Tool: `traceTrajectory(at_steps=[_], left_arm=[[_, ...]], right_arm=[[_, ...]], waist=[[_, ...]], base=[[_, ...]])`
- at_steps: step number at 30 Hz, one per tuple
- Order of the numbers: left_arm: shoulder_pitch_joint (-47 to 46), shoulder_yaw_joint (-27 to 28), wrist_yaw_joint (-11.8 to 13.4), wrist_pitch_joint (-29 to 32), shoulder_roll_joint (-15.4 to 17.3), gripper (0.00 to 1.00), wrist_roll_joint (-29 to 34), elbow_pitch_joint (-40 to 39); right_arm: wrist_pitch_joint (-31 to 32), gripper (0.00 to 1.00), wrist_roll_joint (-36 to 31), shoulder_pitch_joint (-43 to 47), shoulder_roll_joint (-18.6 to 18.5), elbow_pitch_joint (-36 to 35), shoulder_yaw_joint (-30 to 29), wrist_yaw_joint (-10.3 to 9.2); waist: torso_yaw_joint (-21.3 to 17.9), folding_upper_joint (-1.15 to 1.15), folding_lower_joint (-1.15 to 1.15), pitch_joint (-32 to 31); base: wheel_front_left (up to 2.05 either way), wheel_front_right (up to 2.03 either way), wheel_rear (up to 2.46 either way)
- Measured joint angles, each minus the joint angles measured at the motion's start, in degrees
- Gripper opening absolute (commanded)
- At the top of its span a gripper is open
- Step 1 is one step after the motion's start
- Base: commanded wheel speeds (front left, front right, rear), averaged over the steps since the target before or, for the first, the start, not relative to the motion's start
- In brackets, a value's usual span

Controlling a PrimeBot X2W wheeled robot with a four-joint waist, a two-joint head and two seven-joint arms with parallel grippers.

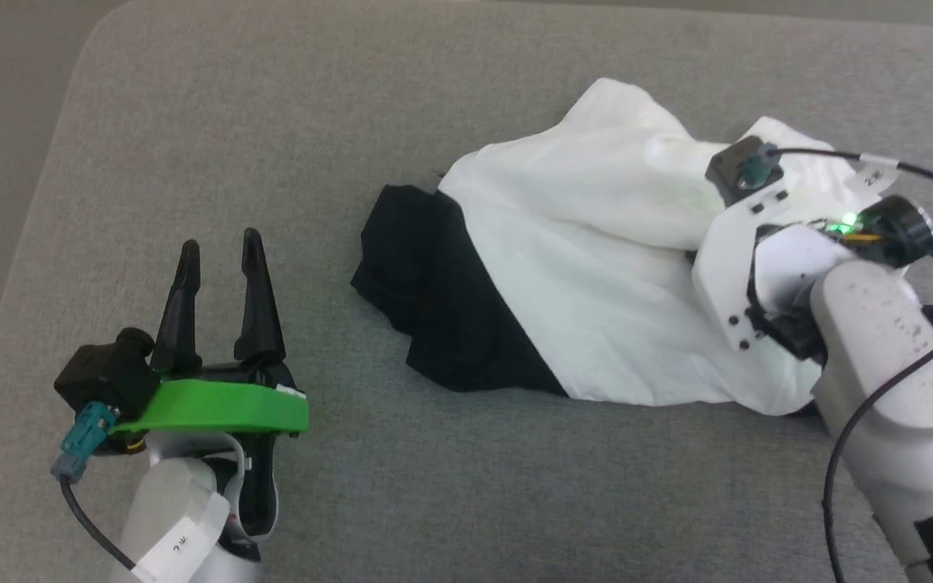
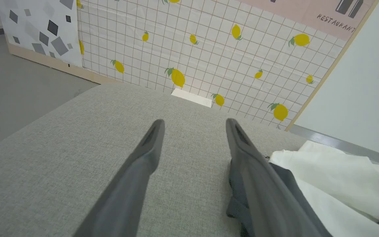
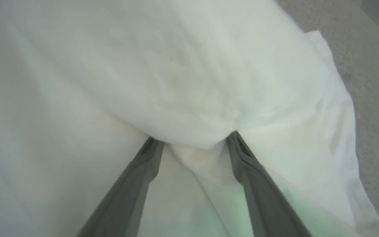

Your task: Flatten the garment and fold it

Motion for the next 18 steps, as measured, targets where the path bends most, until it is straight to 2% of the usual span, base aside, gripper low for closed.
traceTrajectory(at_steps=[1,2,3,7,18], left_arm=[[-0.2,0.2,-0.3,0.0,-0.1,1.0,0.1,0.0],[-0.3,0.3,-0.5,0.0,-0.2,1.0,0.1,0.0],[-0.5,0.4,-0.7,0.0,-0.2,1.0,0.2,-0.1],[-1.6,0.0,-1.5,0.0,-0.3,1.0,0.6,-0.1],[-6.8,-6.1,-1.4,0.0,-0.6,1.0,-0.9,-0.7]], right_arm=[[-0.2,1.0,-0.1,-0.7,-0.2,0.3,-0.2,0.0],[-0.3,0.39,-0.1,-1.4,-0.2,0.5,-0.4,0.0],[-0.8,0.0,-0.3,-2.2,-0.5,0.6,-0.4,0.01],[-2.3,0.0,-0.5,-5.9,-0.7,1.8,-1.3,0.0],[-8.8,0.0,-8.5,-22.6,-2.0,9.1,-9.2,0.0]], waist=[[0.4,0.0,0.0,0.6],[0.6,0.0,0.0,1.0],[1.0,0.0,0.0,1.6],[2.0,0.0,0.0,3.6],[5.9,0.0,0.0,9.0]], base=[[0.0,0.0,0.0],[0.0,0.0,0.0],[0.0,0.0,0.0],[0.0,0.0,0.0],[0.0,0.0,0.0]])
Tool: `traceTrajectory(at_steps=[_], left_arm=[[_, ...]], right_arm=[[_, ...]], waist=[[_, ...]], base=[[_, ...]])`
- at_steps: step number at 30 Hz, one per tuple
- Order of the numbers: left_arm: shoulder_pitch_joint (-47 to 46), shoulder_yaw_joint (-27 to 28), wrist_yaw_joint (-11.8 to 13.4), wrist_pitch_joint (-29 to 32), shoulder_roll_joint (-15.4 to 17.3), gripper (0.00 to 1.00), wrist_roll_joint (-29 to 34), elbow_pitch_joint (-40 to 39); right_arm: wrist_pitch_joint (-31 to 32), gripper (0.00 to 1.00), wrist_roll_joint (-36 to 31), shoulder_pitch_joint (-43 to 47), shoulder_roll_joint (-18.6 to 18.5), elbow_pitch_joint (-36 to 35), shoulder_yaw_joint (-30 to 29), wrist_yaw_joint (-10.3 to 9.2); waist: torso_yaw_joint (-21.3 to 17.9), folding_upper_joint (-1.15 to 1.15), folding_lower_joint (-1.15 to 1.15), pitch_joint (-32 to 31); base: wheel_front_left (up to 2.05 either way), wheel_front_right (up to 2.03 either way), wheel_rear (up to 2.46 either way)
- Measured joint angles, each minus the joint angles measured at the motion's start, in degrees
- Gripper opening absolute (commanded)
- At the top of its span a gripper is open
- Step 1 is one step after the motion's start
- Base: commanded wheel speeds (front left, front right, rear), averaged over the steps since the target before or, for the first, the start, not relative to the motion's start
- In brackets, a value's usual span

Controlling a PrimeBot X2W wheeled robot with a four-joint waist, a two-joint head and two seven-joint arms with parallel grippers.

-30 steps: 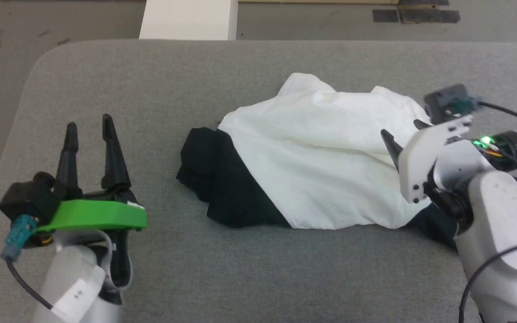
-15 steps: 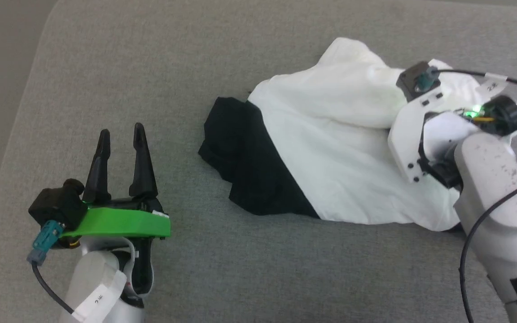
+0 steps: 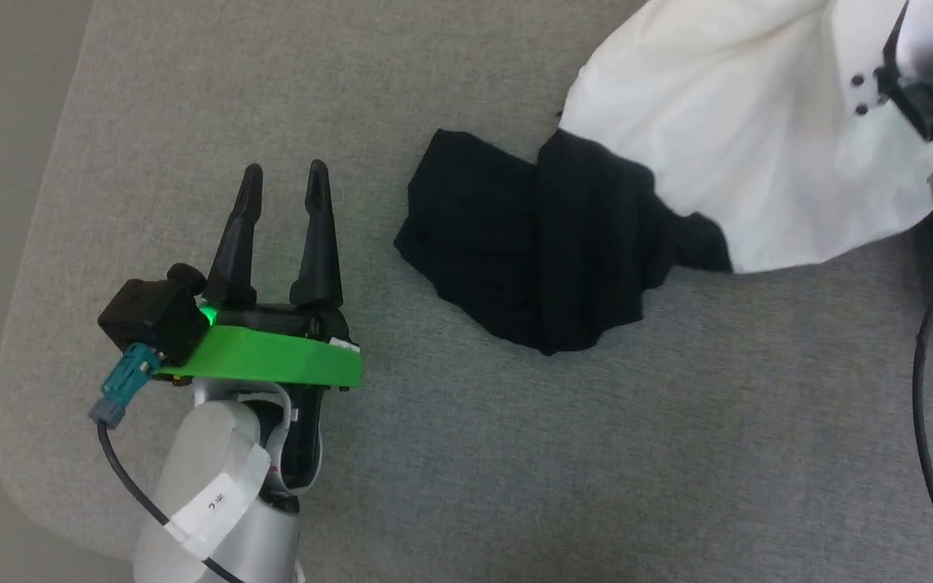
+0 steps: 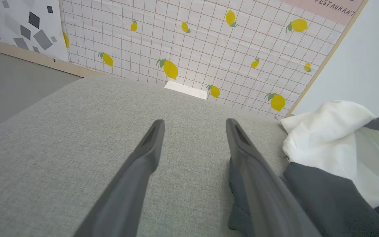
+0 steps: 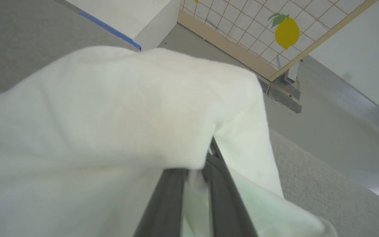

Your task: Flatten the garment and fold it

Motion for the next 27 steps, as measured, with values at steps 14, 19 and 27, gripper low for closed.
traceTrajectory(at_steps=[14,19,27], left_arm=[[0.7,0.0,0.3,0.0,0.0,1.0,0.1,1.4],[2.9,0.5,-0.1,0.0,0.0,1.0,1.3,2.1],[6.8,0.5,-0.7,0.0,0.0,1.0,1.9,3.2]], right_arm=[[-17.8,1.0,5.5,0.1,3.8,2.5,-5.2,0.0],[-24.7,1.0,11.0,8.7,4.0,-3.2,-5.7,0.0],[-28.7,1.0,15.9,28.0,3.8,-15.2,-10.4,0.0]], waist=[[0.5,0.0,0.0,-1.0],[-1.4,0.0,0.0,-4.7],[-5.1,0.0,-0.01,-11.7]], base=[[0.0,0.0,0.0],[0.0,0.0,0.0],[0.0,0.0,0.0]])
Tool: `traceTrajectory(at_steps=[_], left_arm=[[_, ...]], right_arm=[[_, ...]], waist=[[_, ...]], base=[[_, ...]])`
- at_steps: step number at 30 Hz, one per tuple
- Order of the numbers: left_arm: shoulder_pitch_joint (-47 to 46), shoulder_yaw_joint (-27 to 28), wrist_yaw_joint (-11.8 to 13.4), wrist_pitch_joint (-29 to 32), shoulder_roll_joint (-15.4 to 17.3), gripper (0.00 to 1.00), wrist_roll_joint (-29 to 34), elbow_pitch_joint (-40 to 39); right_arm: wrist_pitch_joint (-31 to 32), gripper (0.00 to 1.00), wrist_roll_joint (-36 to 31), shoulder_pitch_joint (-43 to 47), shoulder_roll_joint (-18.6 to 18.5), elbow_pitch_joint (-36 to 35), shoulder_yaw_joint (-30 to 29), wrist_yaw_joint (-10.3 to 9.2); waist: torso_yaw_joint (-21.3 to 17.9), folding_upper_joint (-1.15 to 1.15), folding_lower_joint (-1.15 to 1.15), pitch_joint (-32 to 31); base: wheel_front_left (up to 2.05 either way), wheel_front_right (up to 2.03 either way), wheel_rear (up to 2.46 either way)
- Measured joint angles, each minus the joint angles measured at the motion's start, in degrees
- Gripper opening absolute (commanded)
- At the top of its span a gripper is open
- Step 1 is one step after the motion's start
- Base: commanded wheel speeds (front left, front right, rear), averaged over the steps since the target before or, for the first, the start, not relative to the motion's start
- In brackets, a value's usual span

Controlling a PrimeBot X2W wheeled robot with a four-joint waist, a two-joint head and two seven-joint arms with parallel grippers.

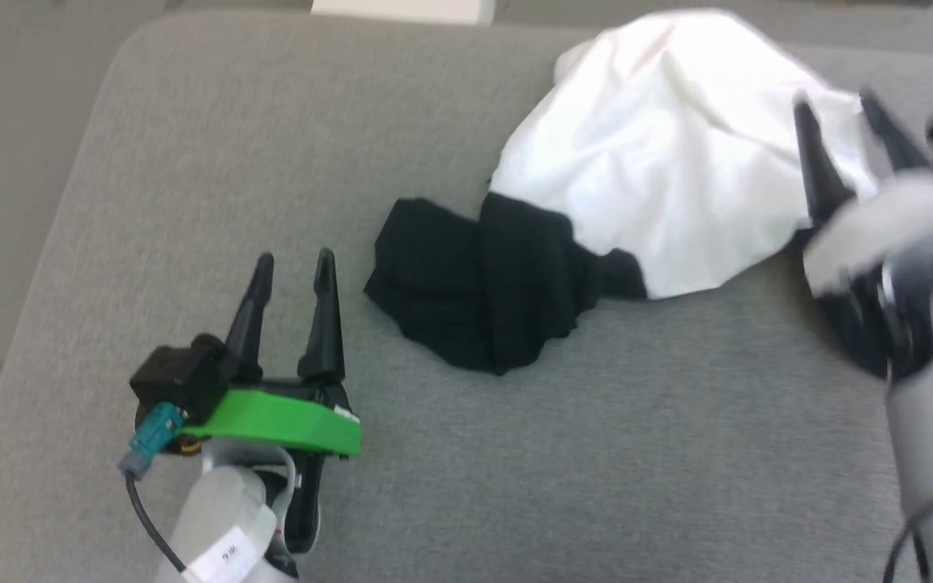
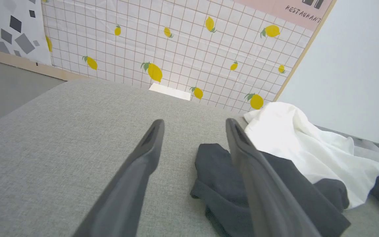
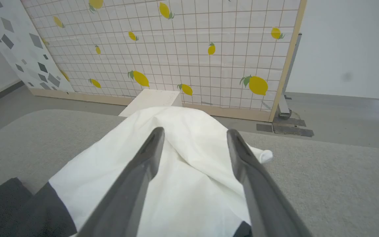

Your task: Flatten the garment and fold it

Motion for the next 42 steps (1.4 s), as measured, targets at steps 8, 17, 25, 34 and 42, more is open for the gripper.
traceTrajectory(at_steps=[8,17,25,34,42], left_arm=[[3.0,-2.3,-0.1,0.0,0.0,1.0,0.0,1.2],[-0.5,-13.8,-2.8,7.6,0.1,1.0,1.3,5.5],[-10.7,-18.8,0.2,31.6,1.7,1.0,3.0,13.9],[-11.1,-16.8,4.0,38.3,3.0,0.11,2.3,15.0],[-10.1,-11.3,7.2,37.3,5.8,0.0,-0.2,14.2]], right_arm=[[1.7,1.0,0.5,18.0,6.3,-10.1,-8.5,0.0],[3.9,1.0,1.0,25.2,8.5,-15.9,-13.0,-0.01],[3.6,1.0,4.0,25.2,8.7,-16.1,-12.3,0.0],[1.8,1.0,4.8,25.2,8.7,-15.7,-13.5,-0.01],[1.0,1.0,5.5,25.2,8.7,-14.3,-12.7,-0.01]], waist=[[-3.1,0.0,0.0,-5.6],[-6.5,0.0,0.0,-8.4],[-9.6,0.0,0.0,-7.2],[-12.1,0.0,0.0,-4.4],[-11.2,0.0,0.0,-4.0]], base=[[0.0,0.0,0.0],[0.0,0.0,0.0],[0.0,0.0,0.0],[0.0,0.0,0.0],[0.0,0.0,0.0]])
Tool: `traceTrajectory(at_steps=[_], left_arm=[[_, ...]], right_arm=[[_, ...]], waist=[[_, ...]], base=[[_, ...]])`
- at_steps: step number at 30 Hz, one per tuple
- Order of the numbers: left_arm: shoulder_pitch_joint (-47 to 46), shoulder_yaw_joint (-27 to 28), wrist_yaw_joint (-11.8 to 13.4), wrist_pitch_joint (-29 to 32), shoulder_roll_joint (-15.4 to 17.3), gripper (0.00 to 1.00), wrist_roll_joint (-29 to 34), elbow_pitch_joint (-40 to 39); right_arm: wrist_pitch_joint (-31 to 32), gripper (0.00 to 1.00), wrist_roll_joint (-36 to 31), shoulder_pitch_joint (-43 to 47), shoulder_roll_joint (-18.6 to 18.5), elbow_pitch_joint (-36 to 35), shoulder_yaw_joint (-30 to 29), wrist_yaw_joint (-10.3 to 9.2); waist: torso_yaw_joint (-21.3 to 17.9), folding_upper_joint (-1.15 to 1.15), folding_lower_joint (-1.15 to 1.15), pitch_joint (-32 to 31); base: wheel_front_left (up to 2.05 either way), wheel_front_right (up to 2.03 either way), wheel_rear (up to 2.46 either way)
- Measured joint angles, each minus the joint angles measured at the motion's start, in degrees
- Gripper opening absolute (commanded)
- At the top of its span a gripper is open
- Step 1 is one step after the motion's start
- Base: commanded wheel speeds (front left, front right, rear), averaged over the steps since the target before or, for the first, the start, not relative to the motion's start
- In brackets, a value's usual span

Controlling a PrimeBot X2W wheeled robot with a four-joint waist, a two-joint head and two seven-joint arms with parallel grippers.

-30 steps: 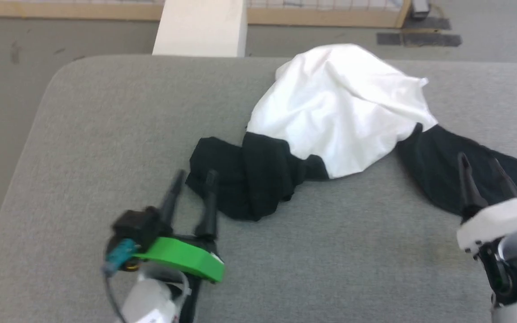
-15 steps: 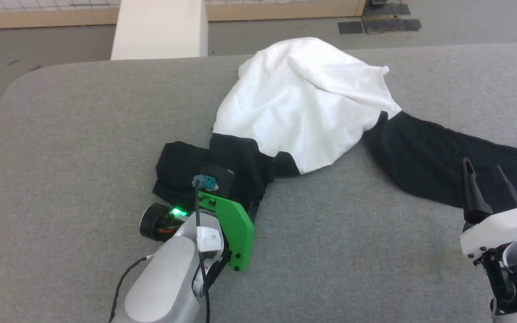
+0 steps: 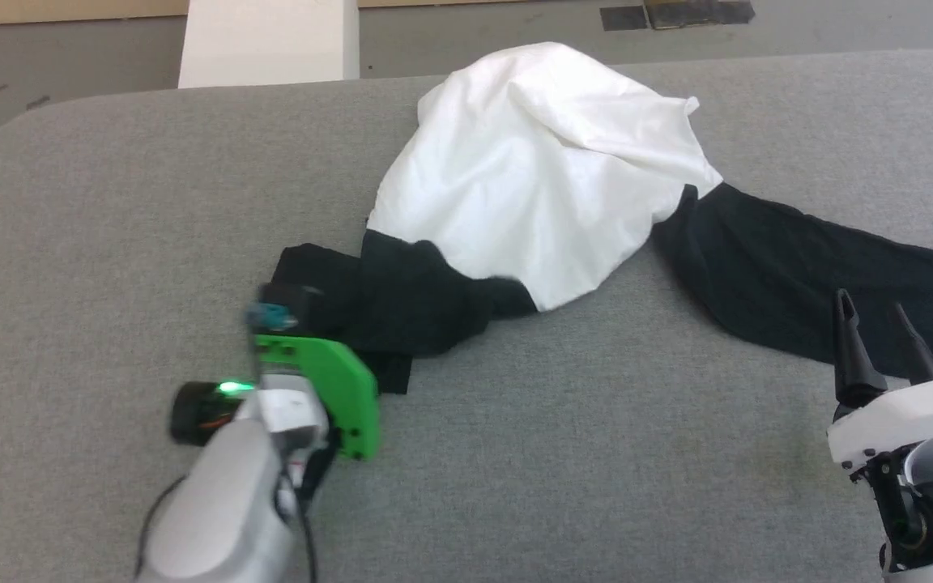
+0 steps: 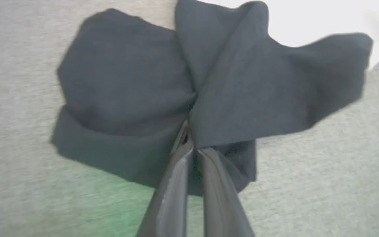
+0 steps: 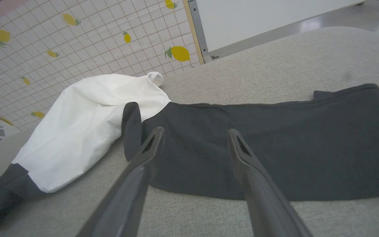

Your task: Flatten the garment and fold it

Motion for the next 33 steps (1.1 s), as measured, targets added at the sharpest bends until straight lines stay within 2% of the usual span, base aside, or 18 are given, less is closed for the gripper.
traceTrajectory(at_steps=[5,10,11,12,13,17,24,28,33], left_arm=[[1.5,5.4,2.9,-1.6,4.3,0.0,-1.4,-2.5],[2.7,7.7,4.4,-1.4,5.9,0.0,-2.3,-4.2],[3.0,7.6,4.3,-1.0,5.8,0.18,-2.5,-4.3],[3.4,7.5,4.3,-0.9,5.6,0.66,-3.0,-4.3],[3.9,7.3,4.2,-0.9,5.3,1.0,-3.4,-4.4],[6.0,7.7,4.4,-1.1,4.0,1.0,-5.3,-5.4],[10.7,11.2,5.8,-7.7,4.3,1.0,-5.7,-14.0],[13.4,12.0,4.6,-19.8,4.5,1.0,-3.8,-18.8],[16.3,11.4,3.5,-34.6,3.7,1.0,0.2,-20.4]], right_arm=[[-0.3,1.0,0.0,0.0,0.0,0.9,0.4,0.0],[-0.4,1.0,0.0,0.0,0.0,1.2,0.5,0.0],[-0.4,1.0,0.0,0.0,0.0,1.2,0.6,0.0],[-0.4,1.0,0.0,0.0,0.0,1.2,0.6,0.0],[-0.4,1.0,0.0,0.0,0.0,1.4,0.6,0.0],[-0.4,1.0,0.0,0.0,0.0,1.7,1.0,0.0],[-0.2,1.0,-0.2,0.1,0.0,1.5,1.4,0.0],[1.8,1.0,-2.6,0.8,0.0,1.1,2.5,0.0],[9.8,1.0,-8.3,1.1,0.0,0.7,5.8,0.01]], waist=[[1.4,0.0,0.0,-0.4],[2.7,0.0,0.0,-0.7],[2.9,0.0,0.0,-0.8],[3.1,0.0,0.0,-0.9],[3.2,0.0,0.0,-1.1],[3.4,0.0,0.0,-1.8],[3.5,0.0,0.0,-2.8],[3.7,0.0,0.0,-2.9],[3.7,0.0,0.0,-2.4]], base=[[0.0,0.0,0.0],[0.0,0.0,0.0],[0.0,0.0,0.0],[0.0,0.0,0.0],[0.0,0.0,0.0],[0.0,0.0,0.0],[0.0,0.0,0.0],[0.0,0.0,0.0],[0.0,0.0,0.0]])
